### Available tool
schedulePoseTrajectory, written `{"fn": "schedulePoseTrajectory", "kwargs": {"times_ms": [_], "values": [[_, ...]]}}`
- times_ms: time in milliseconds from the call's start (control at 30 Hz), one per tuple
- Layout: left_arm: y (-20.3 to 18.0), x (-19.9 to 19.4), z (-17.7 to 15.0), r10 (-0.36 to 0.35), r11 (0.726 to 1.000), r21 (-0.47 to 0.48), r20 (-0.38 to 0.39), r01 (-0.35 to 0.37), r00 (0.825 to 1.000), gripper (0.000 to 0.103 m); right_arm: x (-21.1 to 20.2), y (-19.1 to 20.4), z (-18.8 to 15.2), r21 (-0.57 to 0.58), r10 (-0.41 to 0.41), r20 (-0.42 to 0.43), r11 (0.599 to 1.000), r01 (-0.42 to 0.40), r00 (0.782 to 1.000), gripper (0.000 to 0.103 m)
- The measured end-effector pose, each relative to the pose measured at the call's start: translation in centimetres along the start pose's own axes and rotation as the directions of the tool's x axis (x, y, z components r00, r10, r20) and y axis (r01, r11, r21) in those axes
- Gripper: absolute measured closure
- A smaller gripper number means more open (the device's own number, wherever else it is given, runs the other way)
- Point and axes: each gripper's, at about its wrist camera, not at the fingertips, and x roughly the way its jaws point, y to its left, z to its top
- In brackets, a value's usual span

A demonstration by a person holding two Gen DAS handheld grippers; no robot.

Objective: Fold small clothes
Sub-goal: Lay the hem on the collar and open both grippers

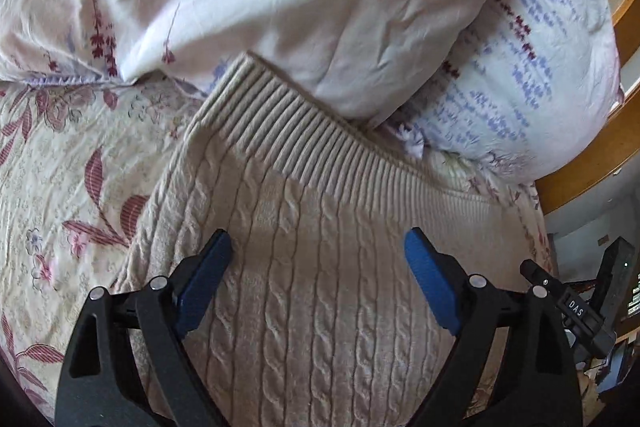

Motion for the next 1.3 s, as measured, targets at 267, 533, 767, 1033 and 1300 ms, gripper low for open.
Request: {"fn": "schedulePoseTrajectory", "kwargs": {"times_ms": [267,533,767,1033,1300], "values": [[-3.4,3.1,-1.2,0.216,0.950,0.230,0.003,-0.211,0.976,0.006,1.8,1.9,-1.0,-0.131,-0.163,-0.033,0.979,0.158,0.986,0.007],[-4.6,4.1,-1.2,0.245,0.940,0.245,0.002,-0.238,0.970,0.005,1.9,1.9,-1.3,-0.139,-0.174,-0.023,0.976,0.169,0.984,0.007],[-4.2,1.9,-1.5,0.252,0.938,0.240,0.023,-0.250,0.967,0.005,1.7,1.9,-1.5,-0.144,-0.174,-0.032,0.975,0.168,0.984,0.006],[1.6,-3.1,0.4,0.159,0.987,0.022,0.101,-0.162,0.982,0.007,1.7,1.9,-1.6,-0.155,-0.176,-0.020,0.973,0.171,0.984,0.004],[1.5,-1.2,-0.4,0.165,0.984,0.065,0.028,-0.166,0.986,0.007,1.4,1.7,-1.6,-0.165,-0.170,-0.027,0.973,0.163,0.985,0.004]]}}
